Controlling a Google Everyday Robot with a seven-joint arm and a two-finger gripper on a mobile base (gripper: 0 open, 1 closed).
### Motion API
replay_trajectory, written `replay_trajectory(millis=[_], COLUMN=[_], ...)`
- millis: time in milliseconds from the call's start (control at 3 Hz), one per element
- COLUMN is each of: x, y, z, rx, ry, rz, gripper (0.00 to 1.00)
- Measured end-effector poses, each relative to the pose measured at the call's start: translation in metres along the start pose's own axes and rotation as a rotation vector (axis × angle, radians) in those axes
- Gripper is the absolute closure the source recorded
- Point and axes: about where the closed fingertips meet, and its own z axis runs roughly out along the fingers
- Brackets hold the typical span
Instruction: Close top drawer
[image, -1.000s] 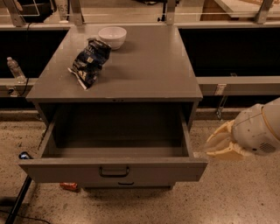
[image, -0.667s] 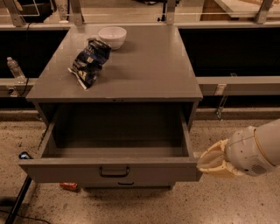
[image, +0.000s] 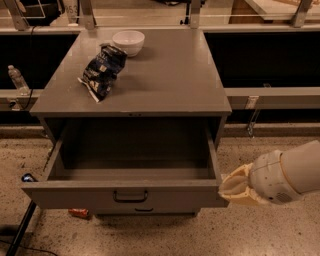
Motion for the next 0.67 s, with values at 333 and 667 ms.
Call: replay_trajectory(millis=[333,667], x=[0.006,0.012], y=[-0.001,-0.001], z=[0.031,0.064], rx=[0.002,-0.005], ry=[-0.047,-0.095], rz=[-0.005,-0.020], gripper=[1.00,1.00])
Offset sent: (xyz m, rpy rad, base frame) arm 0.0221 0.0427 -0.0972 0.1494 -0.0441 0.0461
